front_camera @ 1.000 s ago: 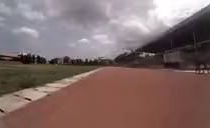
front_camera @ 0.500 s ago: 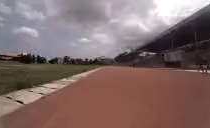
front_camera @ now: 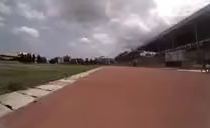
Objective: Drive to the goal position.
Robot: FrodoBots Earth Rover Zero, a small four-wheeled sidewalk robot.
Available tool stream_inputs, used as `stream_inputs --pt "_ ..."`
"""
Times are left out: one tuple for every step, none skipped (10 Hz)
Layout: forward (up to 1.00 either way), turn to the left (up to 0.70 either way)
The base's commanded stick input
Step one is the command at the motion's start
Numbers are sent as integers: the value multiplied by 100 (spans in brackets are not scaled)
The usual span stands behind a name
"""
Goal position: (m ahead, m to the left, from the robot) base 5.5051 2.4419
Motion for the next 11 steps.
stream_inputs --pt "45 0" --pt "45 0" --pt "45 0" --pt "45 0" --pt "45 0" --pt "45 0" --pt "45 0" --pt "45 0" --pt "45 0" --pt "45 0" --pt "45 0"
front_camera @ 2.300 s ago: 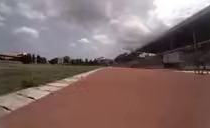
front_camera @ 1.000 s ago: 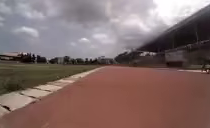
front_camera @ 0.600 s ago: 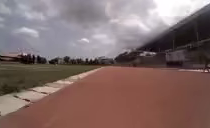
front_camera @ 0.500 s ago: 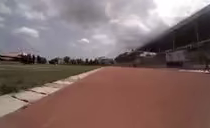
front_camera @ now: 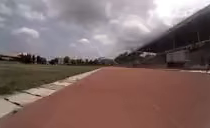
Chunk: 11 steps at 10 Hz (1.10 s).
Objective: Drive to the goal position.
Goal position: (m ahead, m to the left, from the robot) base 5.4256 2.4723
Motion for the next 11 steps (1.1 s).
stream_inputs --pt "45 0" --pt "45 0" --pt "45 0" --pt "45 0" --pt "45 0" --pt "45 0" --pt "45 0" --pt "45 0" --pt "45 0" --pt "45 0" --pt "45 0"
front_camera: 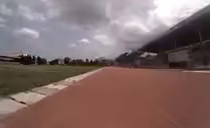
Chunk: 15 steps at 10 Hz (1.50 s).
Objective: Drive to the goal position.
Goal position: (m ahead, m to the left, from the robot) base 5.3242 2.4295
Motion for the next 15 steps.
stream_inputs --pt "45 0" --pt "45 0" --pt "45 0" --pt "45 0" --pt "45 0" --pt "45 0" --pt "45 0" --pt "45 0" --pt "45 0" --pt "45 0" --pt "45 -4" --pt "45 -10" --pt "45 -16" --pt "45 -21" --pt "45 -27"
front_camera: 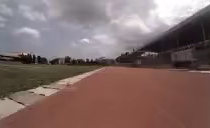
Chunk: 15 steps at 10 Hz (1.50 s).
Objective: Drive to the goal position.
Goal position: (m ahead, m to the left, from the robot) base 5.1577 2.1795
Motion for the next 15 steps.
stream_inputs --pt "45 -27" --pt "45 -27" --pt "45 -27" --pt "45 -27" --pt "45 -27" --pt "45 -27" --pt "45 -27" --pt "45 -27" --pt "45 -27" --pt "45 -27" --pt "45 -27" --pt "45 -27" --pt "45 -27" --pt "45 -19" --pt "45 -11"
